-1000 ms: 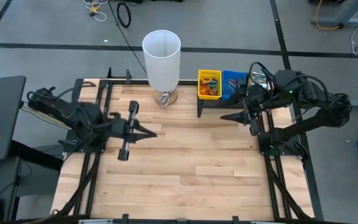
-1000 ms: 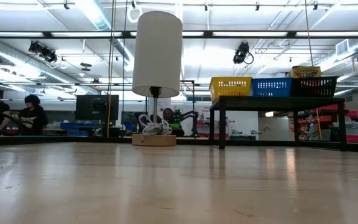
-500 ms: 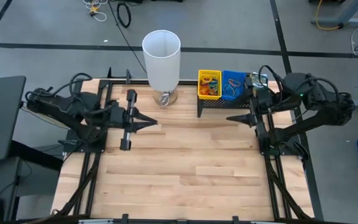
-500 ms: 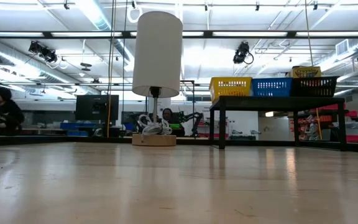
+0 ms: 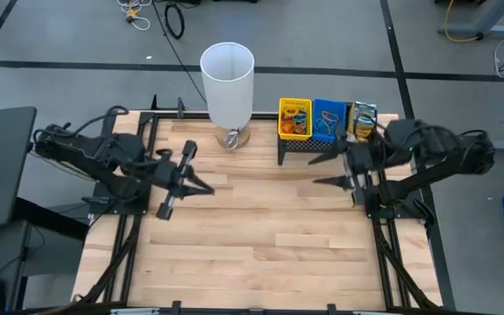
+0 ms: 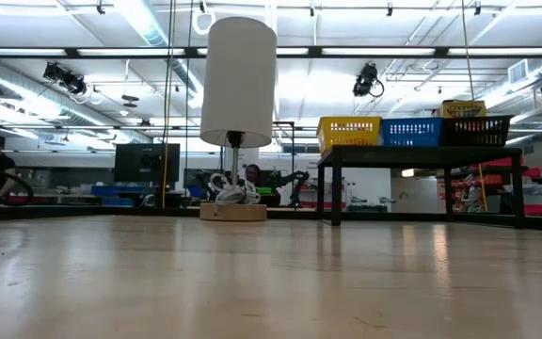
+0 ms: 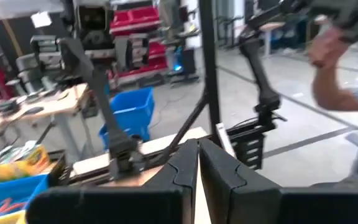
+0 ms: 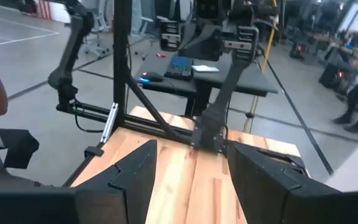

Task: Pick & Place Office Desk Supplies
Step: Return to Home Position

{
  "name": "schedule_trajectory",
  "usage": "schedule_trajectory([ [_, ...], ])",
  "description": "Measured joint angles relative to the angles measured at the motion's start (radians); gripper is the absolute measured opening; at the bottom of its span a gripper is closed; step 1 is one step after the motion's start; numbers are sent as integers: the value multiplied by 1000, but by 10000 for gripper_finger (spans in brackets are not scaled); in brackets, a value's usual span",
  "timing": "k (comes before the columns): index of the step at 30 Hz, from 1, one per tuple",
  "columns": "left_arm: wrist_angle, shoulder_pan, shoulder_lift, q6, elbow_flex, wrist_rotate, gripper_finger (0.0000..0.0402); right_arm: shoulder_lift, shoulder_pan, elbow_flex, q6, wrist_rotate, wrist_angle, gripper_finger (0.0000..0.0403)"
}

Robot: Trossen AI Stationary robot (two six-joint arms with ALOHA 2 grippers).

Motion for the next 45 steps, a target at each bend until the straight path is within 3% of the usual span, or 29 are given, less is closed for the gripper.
schedule_trajectory([
  [7, 233, 26, -196, -4, -344, -51, 25, -106, 97, -324, -9, 64, 254, 205],
  [13, 268, 84, -342, -113, -606, -38, 25, -221, 182, -506, 50, 81, 275, 206],
  [19, 434, 107, -407, -184, -843, 53, 25, -324, 298, -661, 48, 80, 349, 206],
  [26, 698, 105, -447, -241, -1088, 55, 25, -387, 407, -861, 60, 100, 521, 206],
  [33, 802, 105, -478, -237, -1204, 77, 25, -387, 528, -1009, 50, 84, 679, 206],
  [45, 815, 105, -491, -169, -1227, 124, 25, -387, 707, -1272, 33, 88, 1099, 206],
])
